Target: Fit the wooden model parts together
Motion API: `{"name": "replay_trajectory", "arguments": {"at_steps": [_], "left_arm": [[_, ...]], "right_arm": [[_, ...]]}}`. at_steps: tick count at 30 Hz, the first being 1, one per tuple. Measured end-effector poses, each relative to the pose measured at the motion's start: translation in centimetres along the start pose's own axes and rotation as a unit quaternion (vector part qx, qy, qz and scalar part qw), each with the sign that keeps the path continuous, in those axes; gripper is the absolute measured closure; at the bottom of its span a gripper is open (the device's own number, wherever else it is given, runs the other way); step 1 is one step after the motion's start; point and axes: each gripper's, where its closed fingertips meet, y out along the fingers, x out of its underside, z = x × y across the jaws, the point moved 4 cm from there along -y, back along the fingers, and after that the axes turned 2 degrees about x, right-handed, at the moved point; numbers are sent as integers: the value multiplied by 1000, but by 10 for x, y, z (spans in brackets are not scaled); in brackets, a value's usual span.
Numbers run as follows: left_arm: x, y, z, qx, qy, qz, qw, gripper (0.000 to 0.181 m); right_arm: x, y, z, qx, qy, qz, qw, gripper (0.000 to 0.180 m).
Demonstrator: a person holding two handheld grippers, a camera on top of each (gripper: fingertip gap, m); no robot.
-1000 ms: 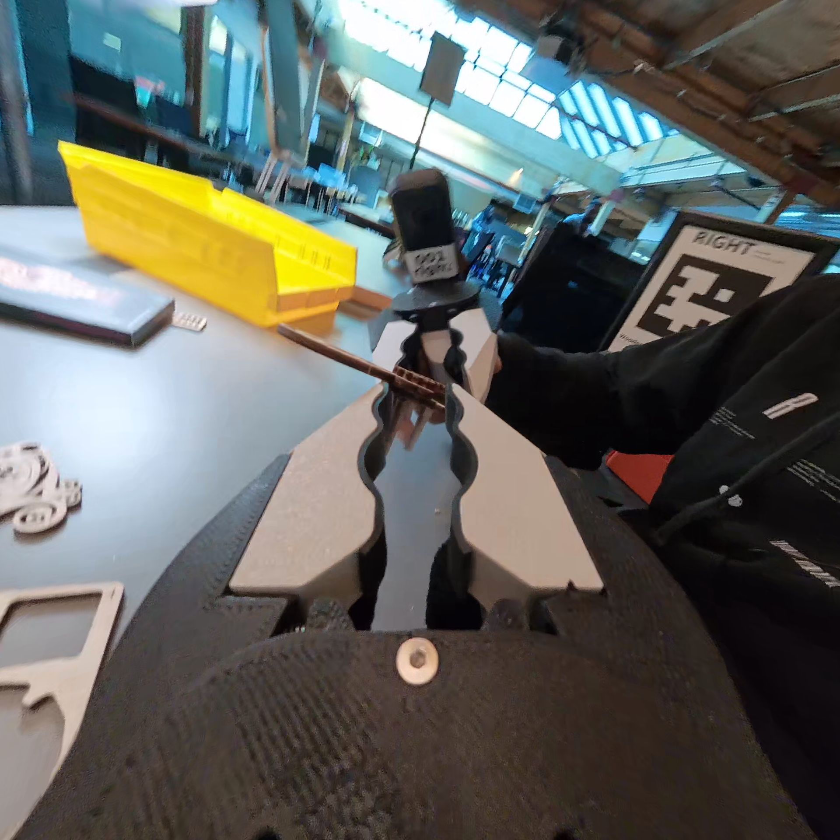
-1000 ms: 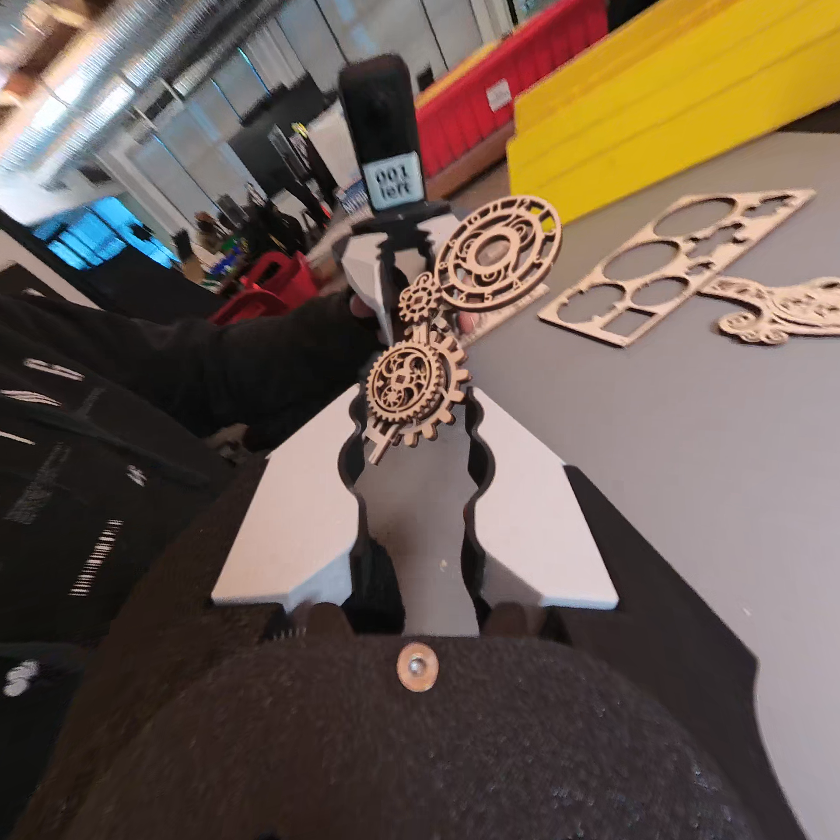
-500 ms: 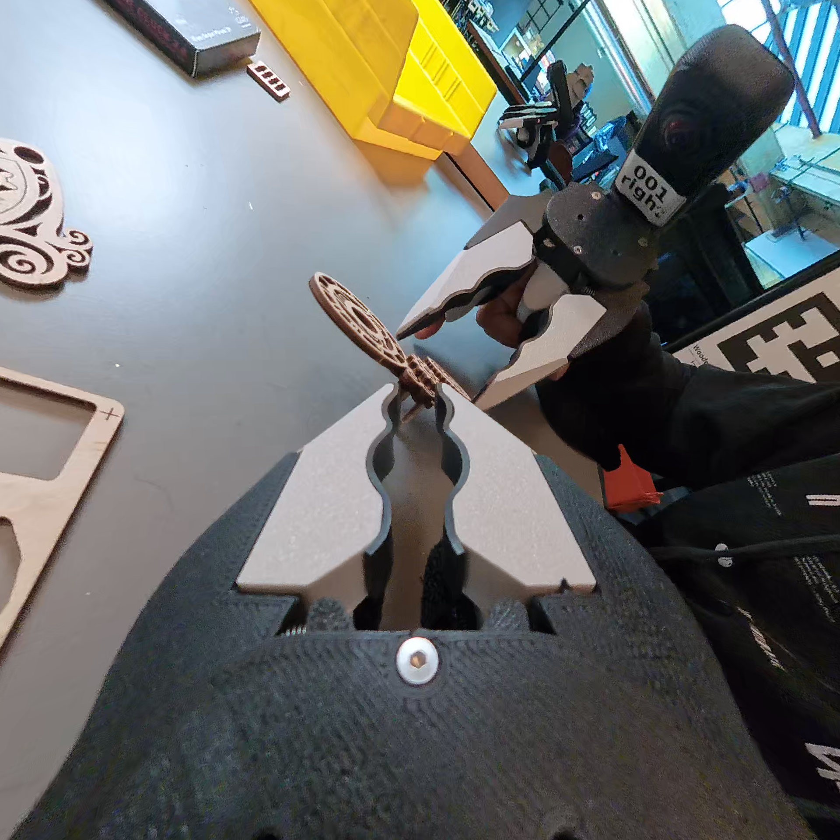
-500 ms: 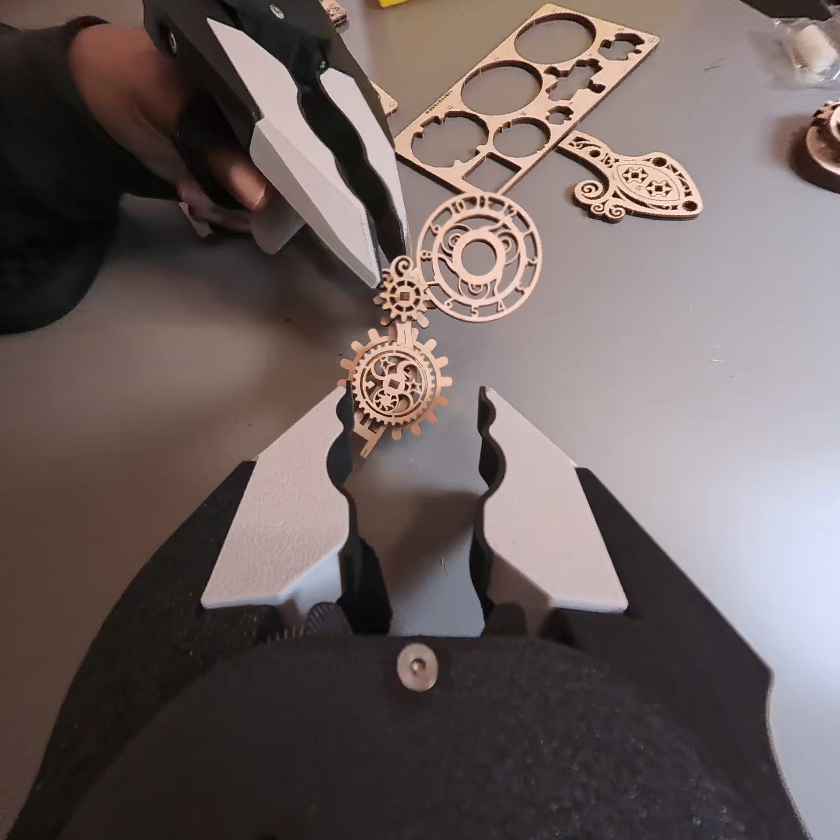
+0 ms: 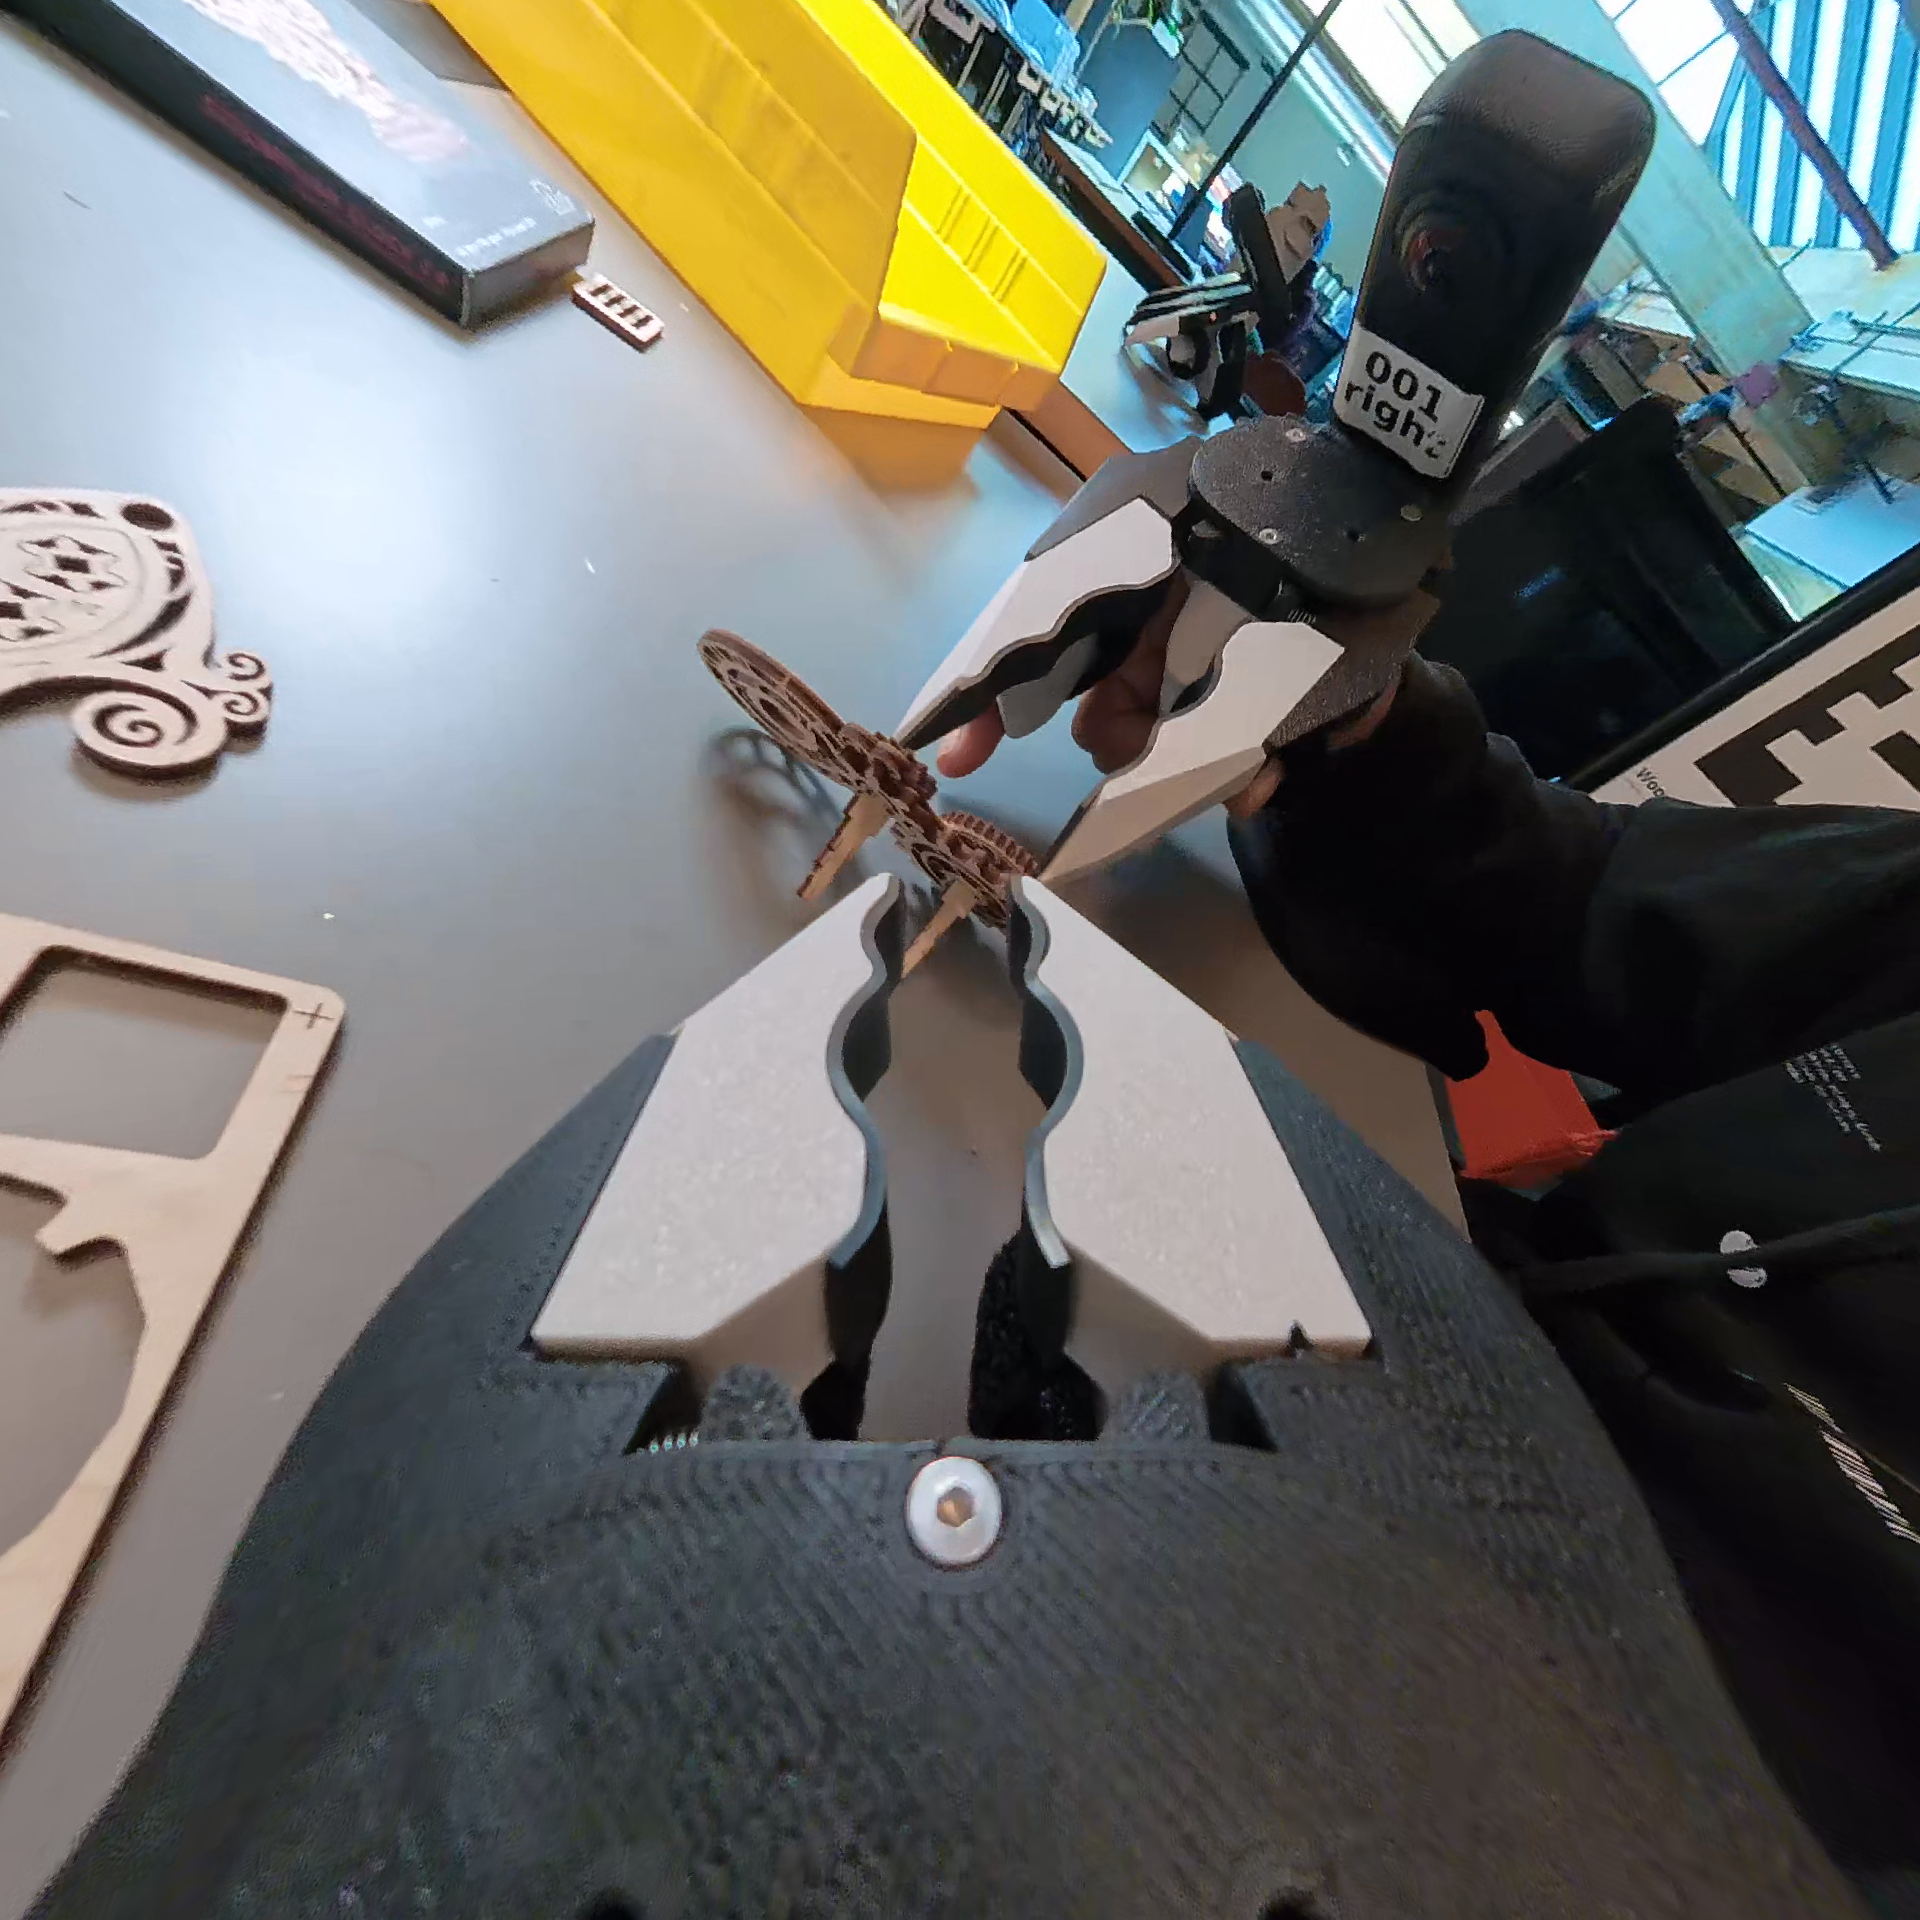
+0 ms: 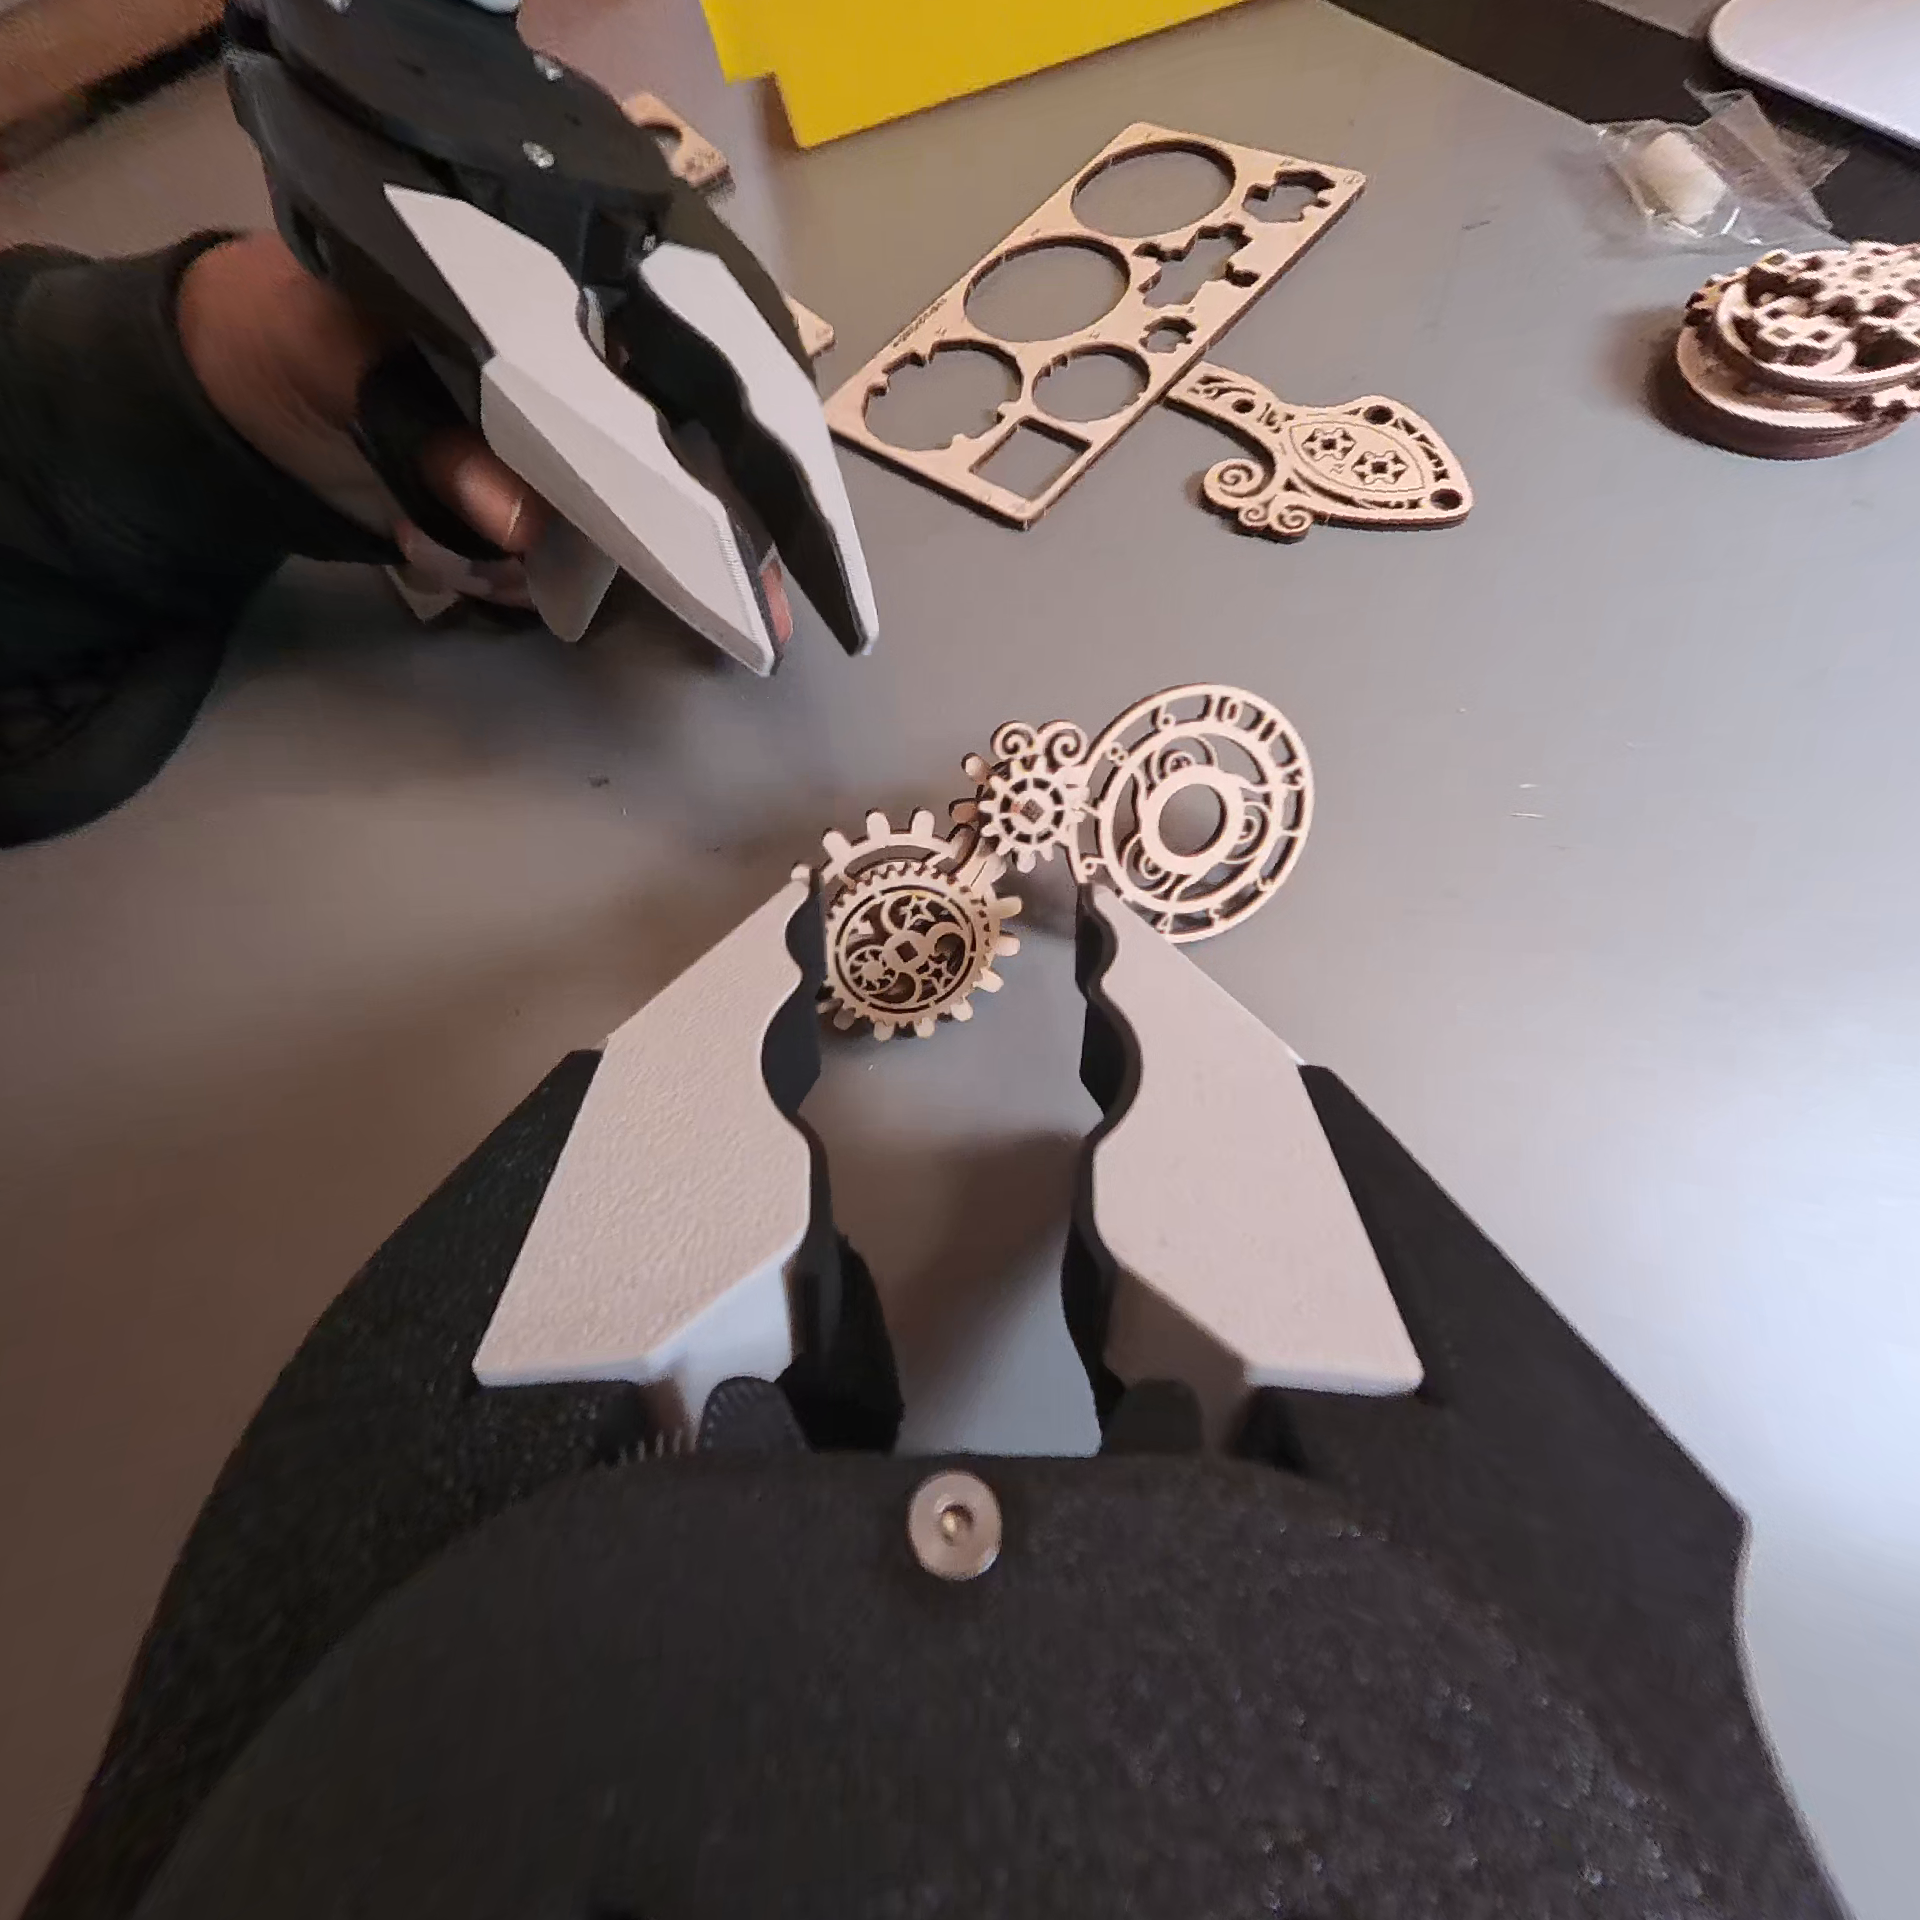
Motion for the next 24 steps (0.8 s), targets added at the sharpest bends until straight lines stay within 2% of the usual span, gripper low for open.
{"name": "replay_trajectory", "arguments": {"at_steps": [4,7,12,15,19,24], "left_arm": [[-3,-6,-2,-14,14,13,1000,164],[-7,-8,-2,-19,21,28,999,164],[-7,-10,-2,-38,53,34,997,164],[-6,-12,0,-46,67,35,996,164],[-9,-14,-1,-69,102,44,991,164],[-13,-11,5,-77,152,51,984,165]], "right_arm": [[-16,-11,12,15,18,62,998,136],[-50,-18,30,28,25,135,990,137],[-121,-7,39,-1,-43,162,986,139],[-149,8,37,-15,-92,171,981,139],[-149,22,41,-37,-84,215,972,145],[-131,35,53,-52,-53,206,976,146]]}}
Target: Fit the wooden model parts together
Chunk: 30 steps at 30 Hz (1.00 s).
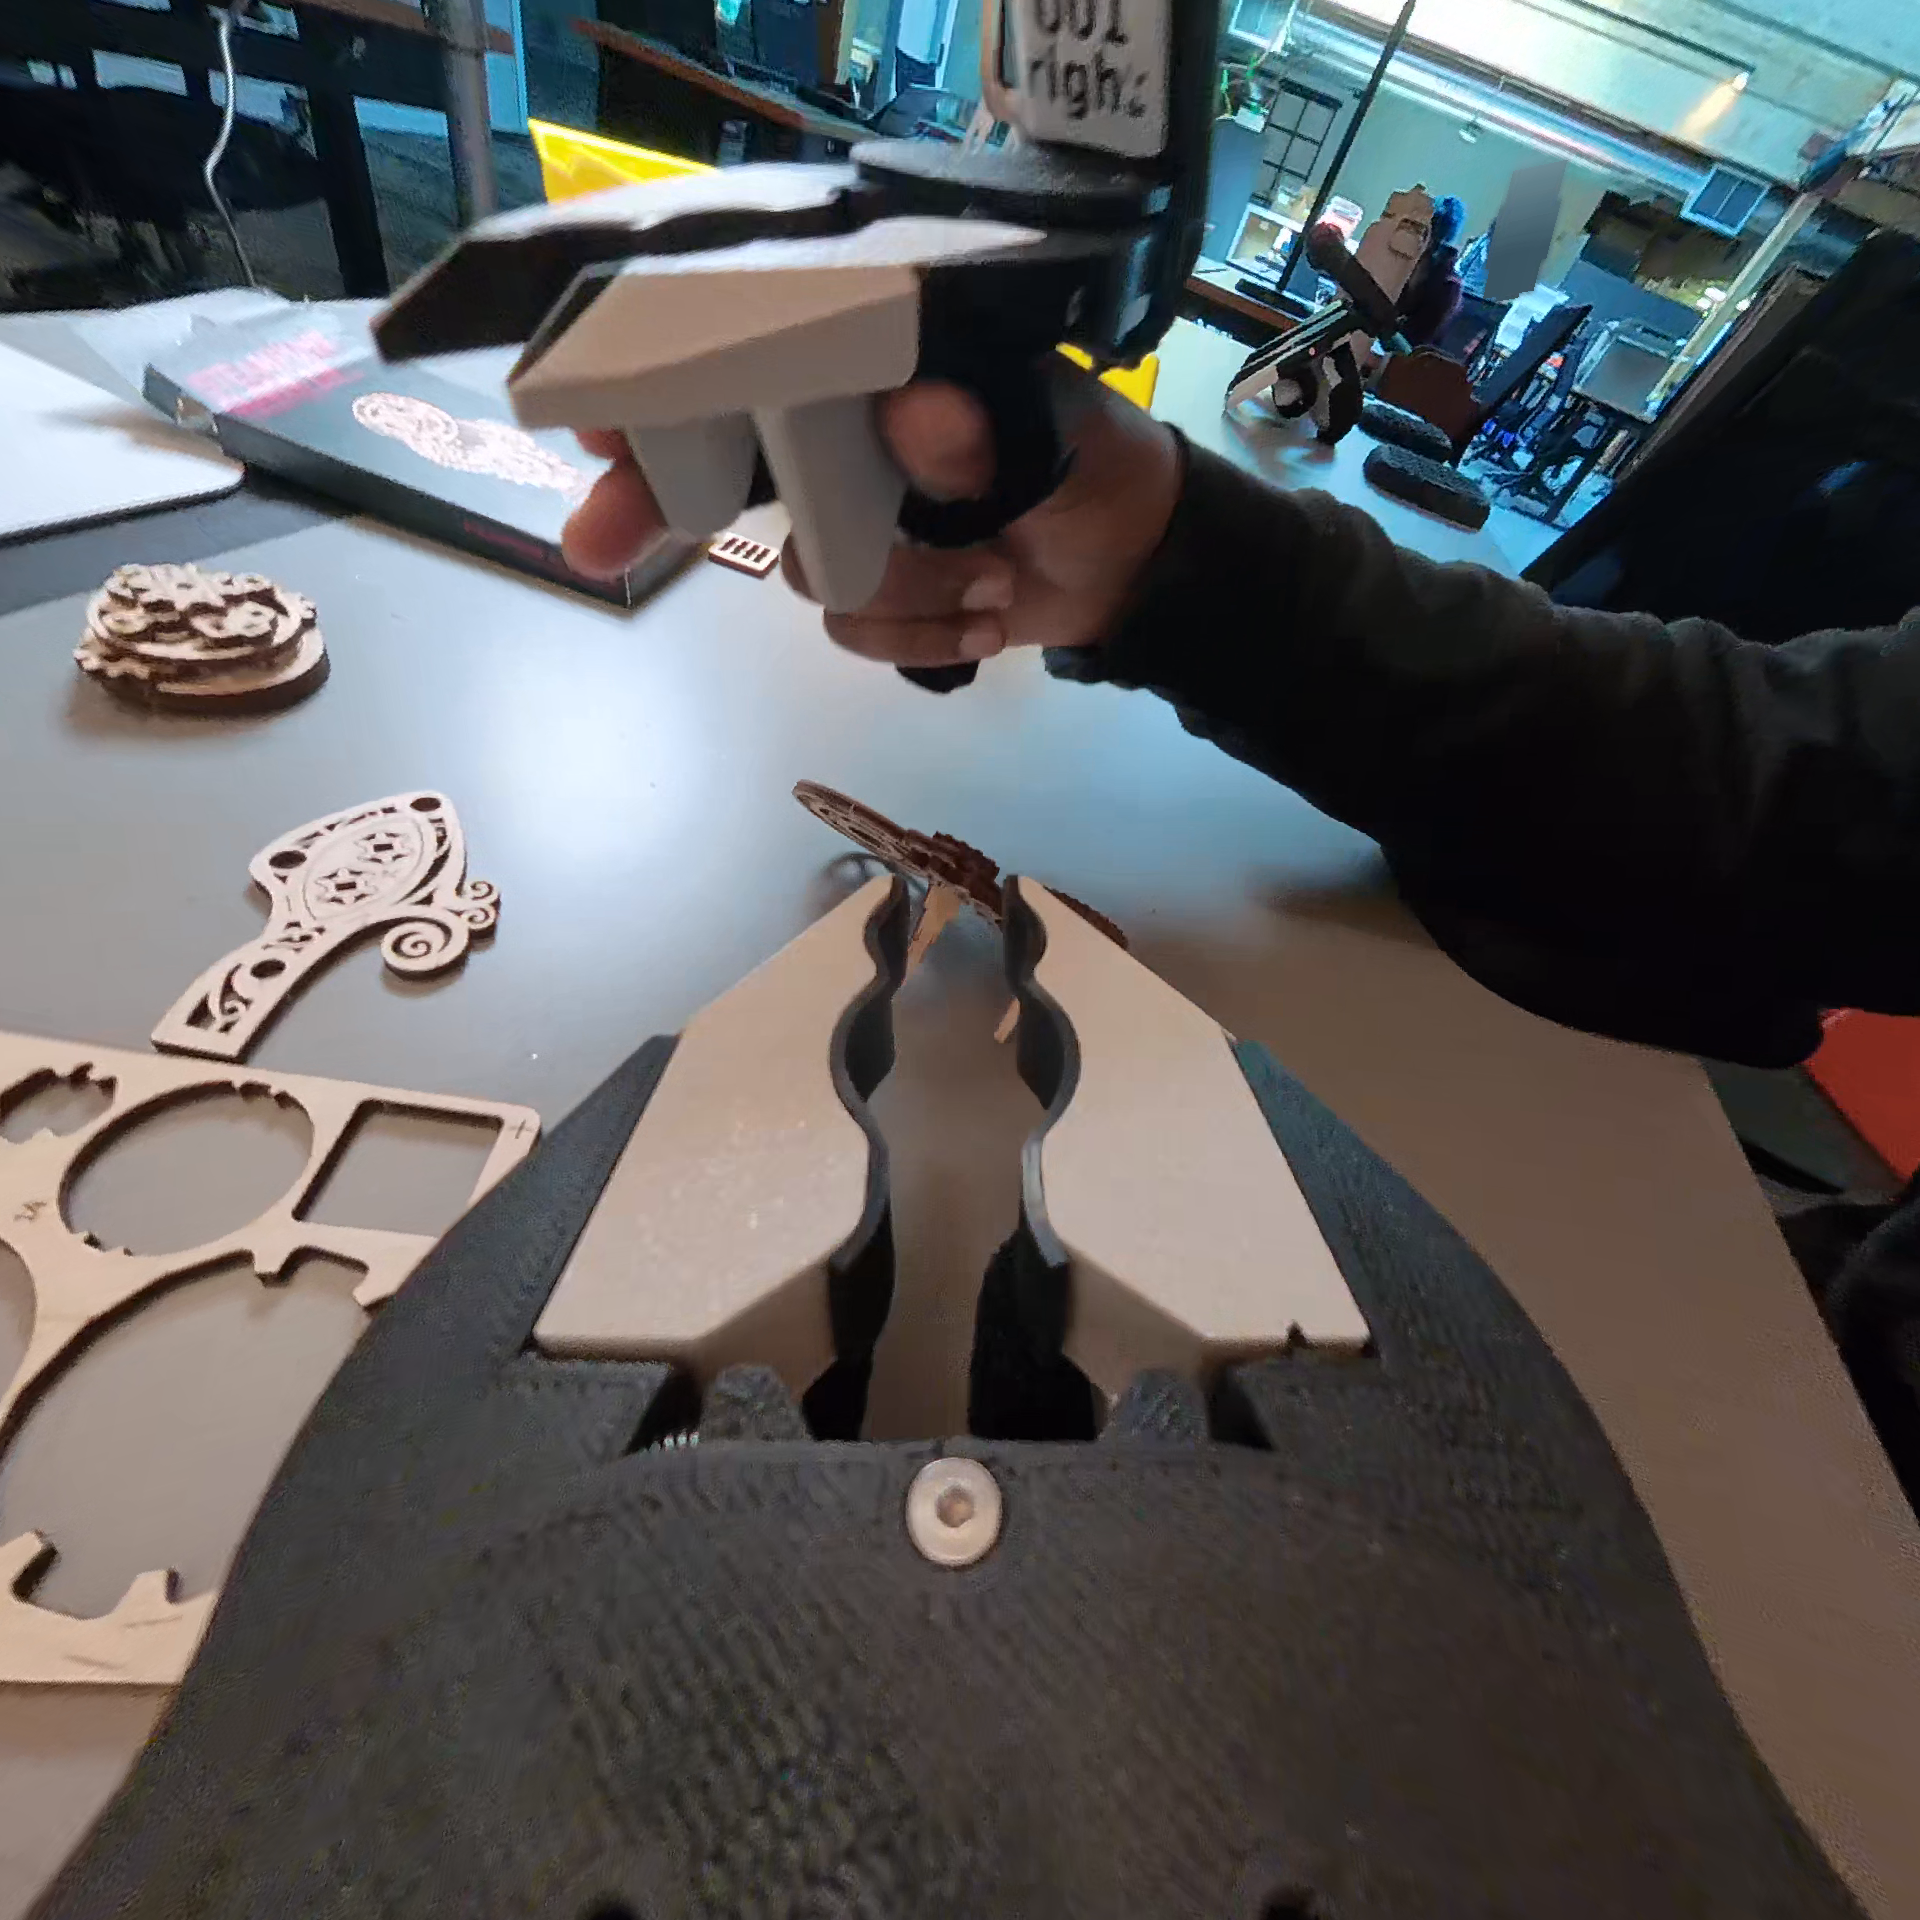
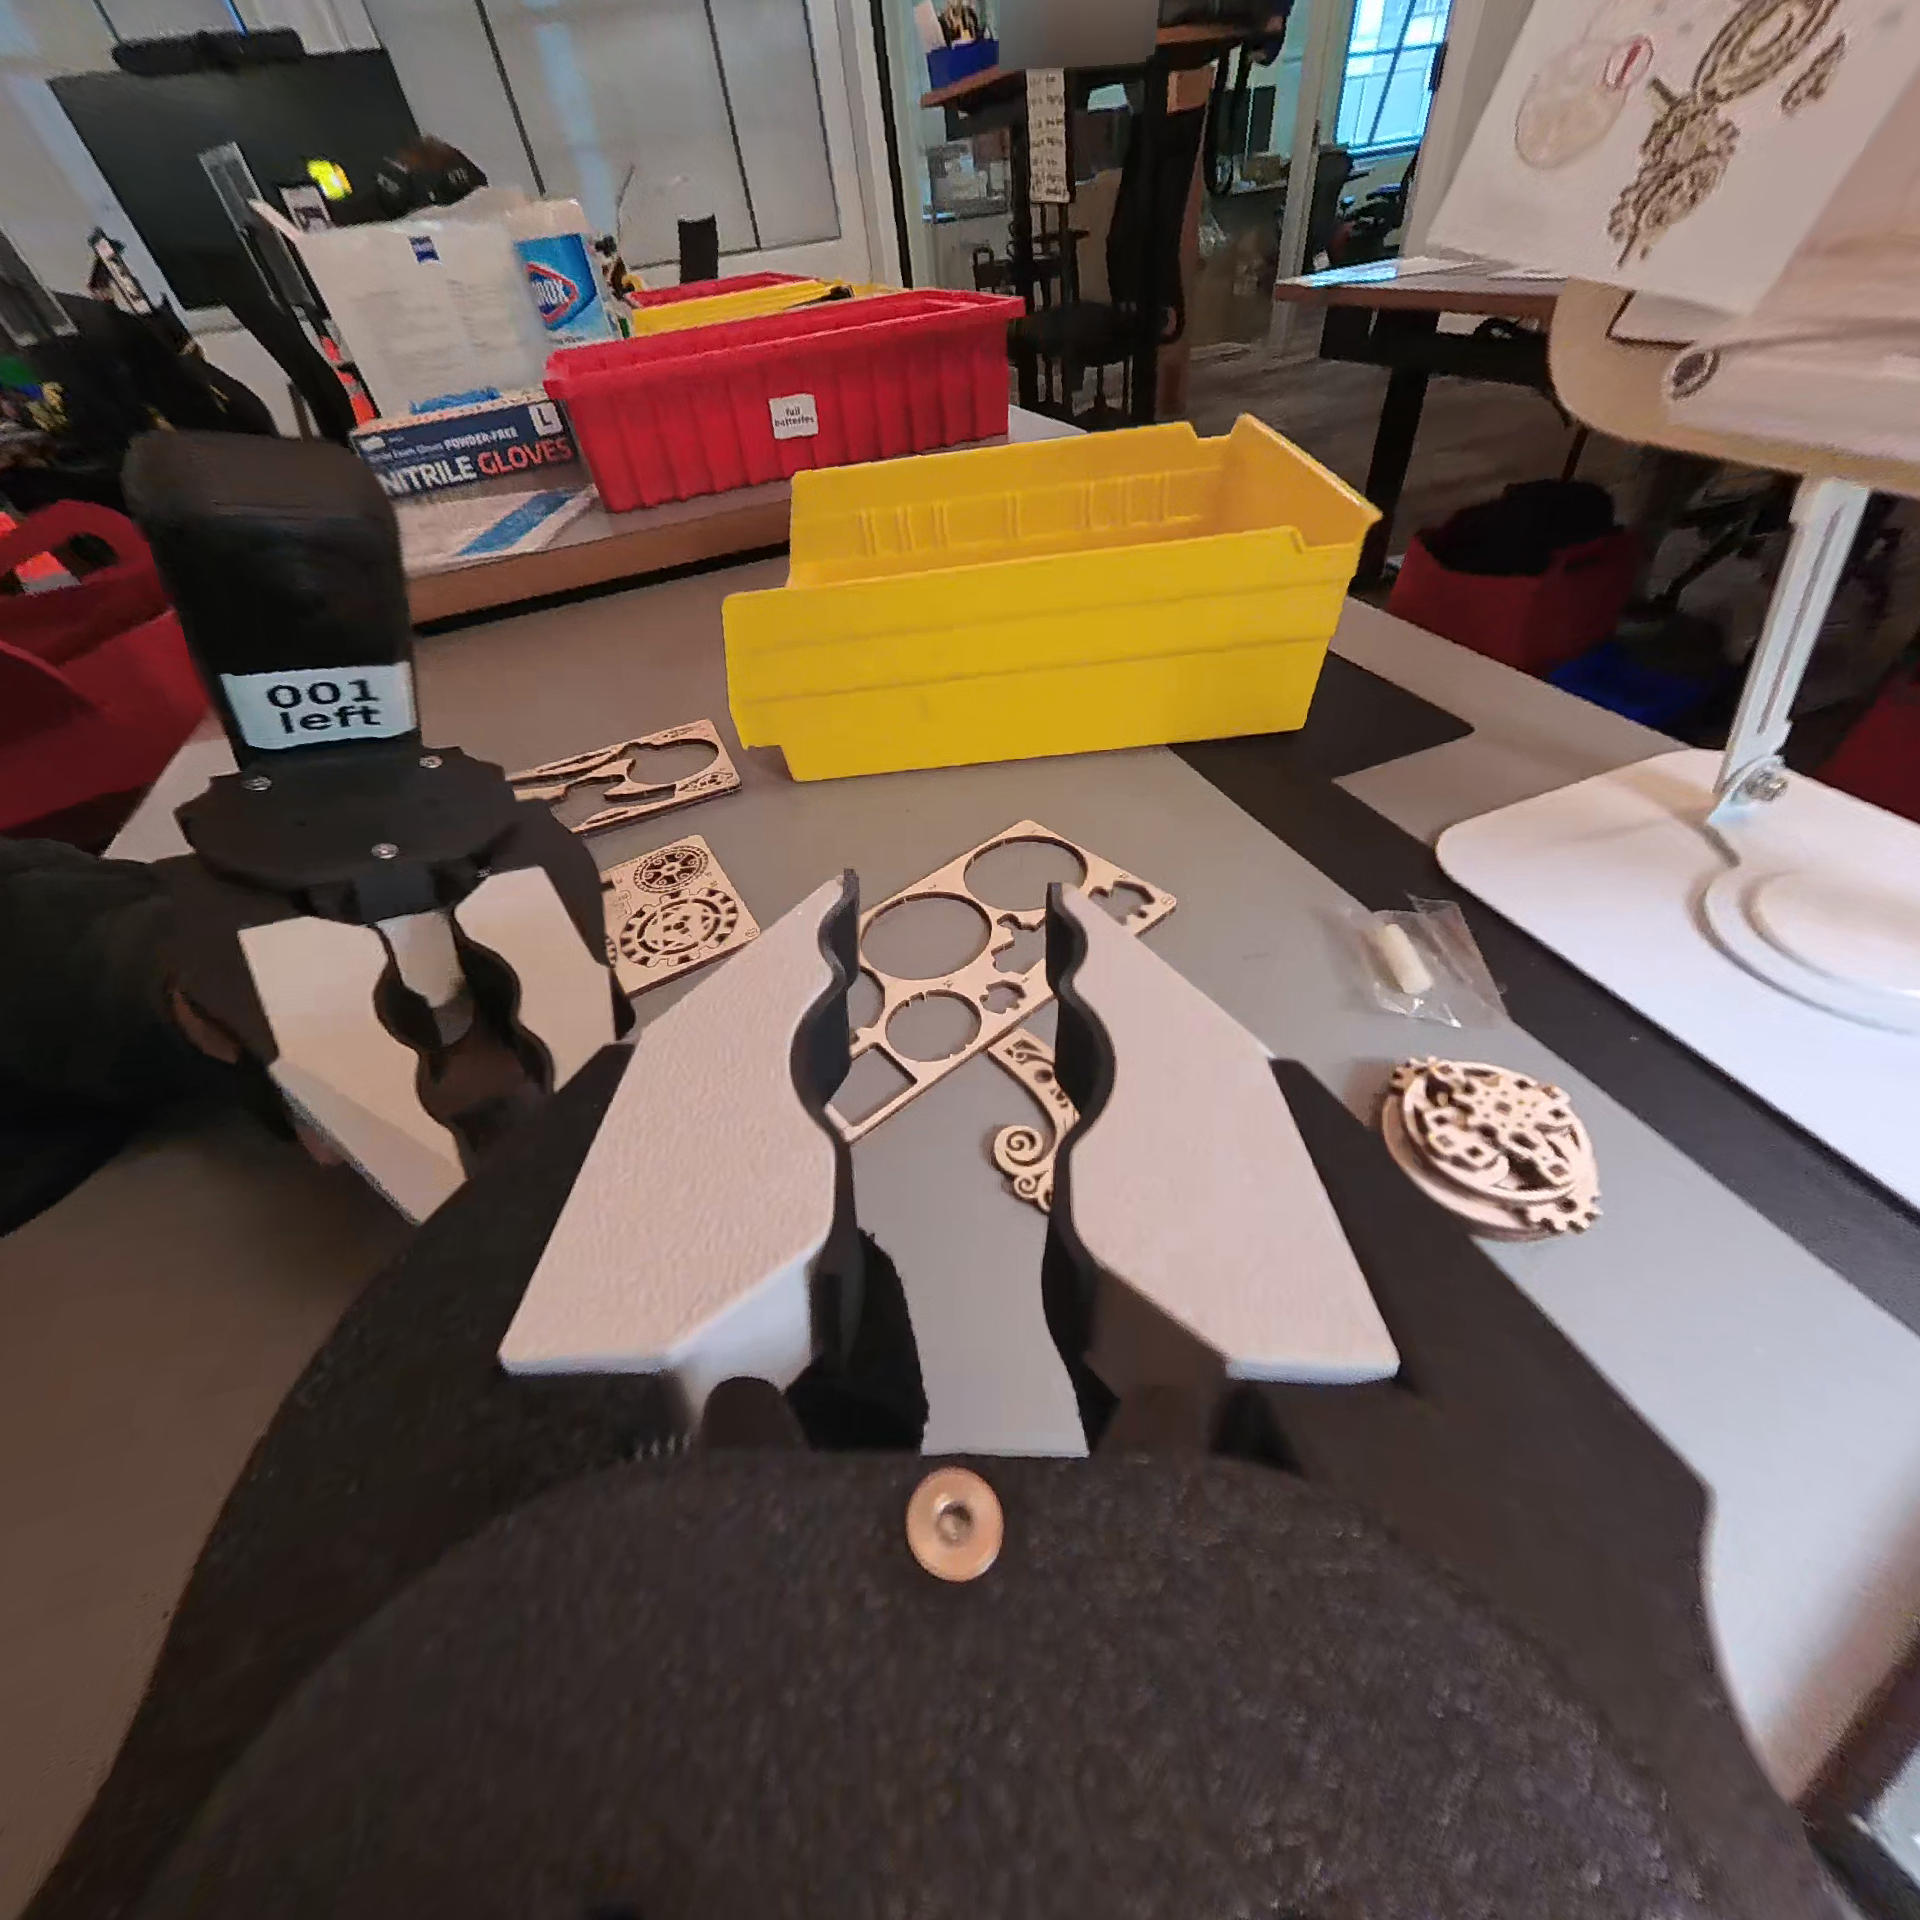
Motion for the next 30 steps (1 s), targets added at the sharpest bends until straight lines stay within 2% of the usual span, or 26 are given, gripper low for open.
{"name": "replay_trajectory", "arguments": {"at_steps": [8,15,25,30], "left_arm": [[-2,3,-1,-42,82,6,996,168],[-7,-2,-5,-66,93,33,993,169],[-11,-7,-7,-88,101,47,990,168],[-15,-4,-3,-83,103,62,989,153]], "right_arm": [[19,23,0,-14,26,-20,999,147],[31,34,-7,-9,11,-55,998,146],[20,21,5,14,40,-30,999,143],[5,7,9,2,79,12,997,140]]}}
